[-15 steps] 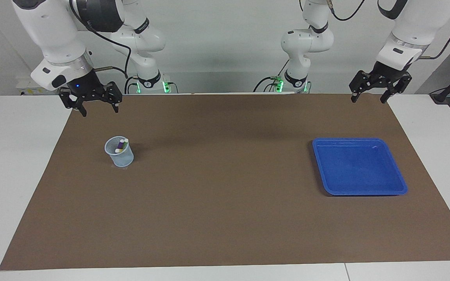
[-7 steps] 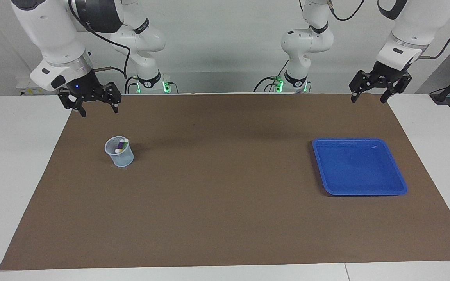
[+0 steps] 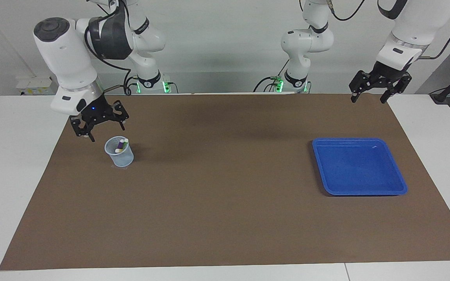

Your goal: Right arm passes pens to left for tray arrangement

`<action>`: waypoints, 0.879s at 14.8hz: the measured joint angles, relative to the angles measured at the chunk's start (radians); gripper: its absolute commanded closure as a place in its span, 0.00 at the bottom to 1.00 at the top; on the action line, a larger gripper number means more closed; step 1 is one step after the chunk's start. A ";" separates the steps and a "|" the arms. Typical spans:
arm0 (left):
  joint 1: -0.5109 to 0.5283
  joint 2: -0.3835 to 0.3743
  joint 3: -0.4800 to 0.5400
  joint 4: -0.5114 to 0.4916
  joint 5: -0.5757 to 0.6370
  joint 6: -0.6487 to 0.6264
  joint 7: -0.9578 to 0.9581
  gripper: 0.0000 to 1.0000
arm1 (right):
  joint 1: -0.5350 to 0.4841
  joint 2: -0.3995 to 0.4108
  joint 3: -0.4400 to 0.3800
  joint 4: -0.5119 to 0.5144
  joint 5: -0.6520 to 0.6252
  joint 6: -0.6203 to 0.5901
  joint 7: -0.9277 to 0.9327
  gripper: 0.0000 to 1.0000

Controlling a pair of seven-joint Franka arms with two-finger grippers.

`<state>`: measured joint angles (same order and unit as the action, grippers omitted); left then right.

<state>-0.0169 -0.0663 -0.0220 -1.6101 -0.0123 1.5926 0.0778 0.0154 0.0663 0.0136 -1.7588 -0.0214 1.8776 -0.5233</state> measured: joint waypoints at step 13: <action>0.000 0.000 -0.001 -0.002 0.000 0.000 0.000 0.00 | -0.053 0.133 0.000 -0.135 0.021 0.093 -0.067 0.44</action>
<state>-0.0172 -0.0663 -0.0230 -1.6120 -0.0124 1.5930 0.0780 -0.0378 0.1994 0.0137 -1.8937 -0.0009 1.9705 -0.5900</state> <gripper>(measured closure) 0.000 0.396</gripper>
